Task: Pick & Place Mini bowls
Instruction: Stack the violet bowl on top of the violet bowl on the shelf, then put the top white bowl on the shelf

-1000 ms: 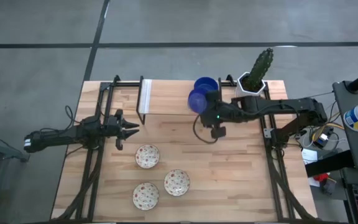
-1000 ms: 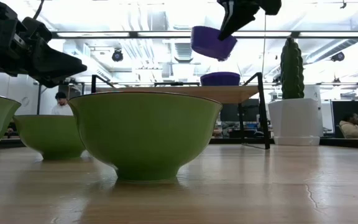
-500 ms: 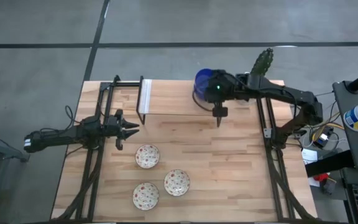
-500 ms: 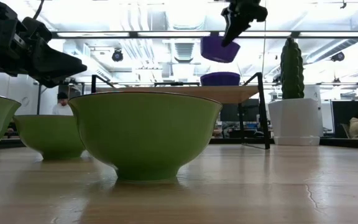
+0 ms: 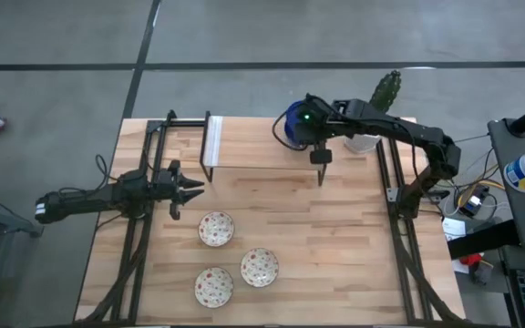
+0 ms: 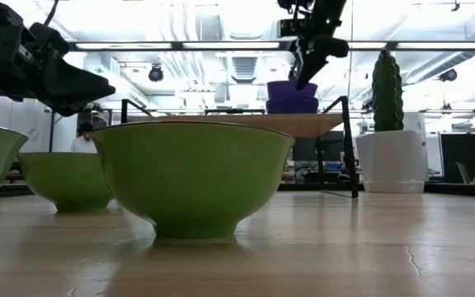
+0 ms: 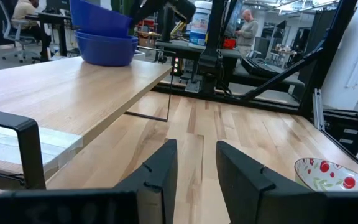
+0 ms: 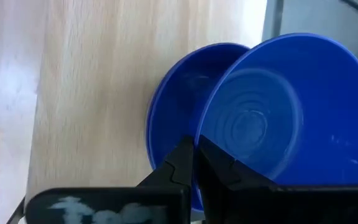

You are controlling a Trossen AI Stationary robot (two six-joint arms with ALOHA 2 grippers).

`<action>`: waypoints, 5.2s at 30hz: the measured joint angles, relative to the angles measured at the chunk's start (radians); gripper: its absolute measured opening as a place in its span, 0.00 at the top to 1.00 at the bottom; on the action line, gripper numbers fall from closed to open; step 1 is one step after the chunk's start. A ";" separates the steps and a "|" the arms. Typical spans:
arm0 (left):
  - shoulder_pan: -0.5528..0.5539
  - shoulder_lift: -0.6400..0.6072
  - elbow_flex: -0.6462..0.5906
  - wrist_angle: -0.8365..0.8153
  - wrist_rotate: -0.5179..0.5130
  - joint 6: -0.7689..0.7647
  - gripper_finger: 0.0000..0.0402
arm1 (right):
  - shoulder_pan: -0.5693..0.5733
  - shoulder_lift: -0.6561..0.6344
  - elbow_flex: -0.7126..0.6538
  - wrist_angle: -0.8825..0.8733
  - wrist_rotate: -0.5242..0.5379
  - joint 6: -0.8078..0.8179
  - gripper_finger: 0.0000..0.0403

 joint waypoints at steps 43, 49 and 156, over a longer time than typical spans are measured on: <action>0.000 0.000 0.000 0.000 0.000 0.000 0.74 | -0.014 0.025 0.076 -0.114 -0.070 0.019 0.79; 0.000 0.000 0.000 0.000 0.000 0.000 0.74 | -0.014 0.016 0.126 -0.124 -0.069 0.014 0.79; 0.000 0.000 0.000 0.000 0.000 0.000 0.74 | 0.250 -1.634 -1.477 0.981 -0.281 0.479 0.98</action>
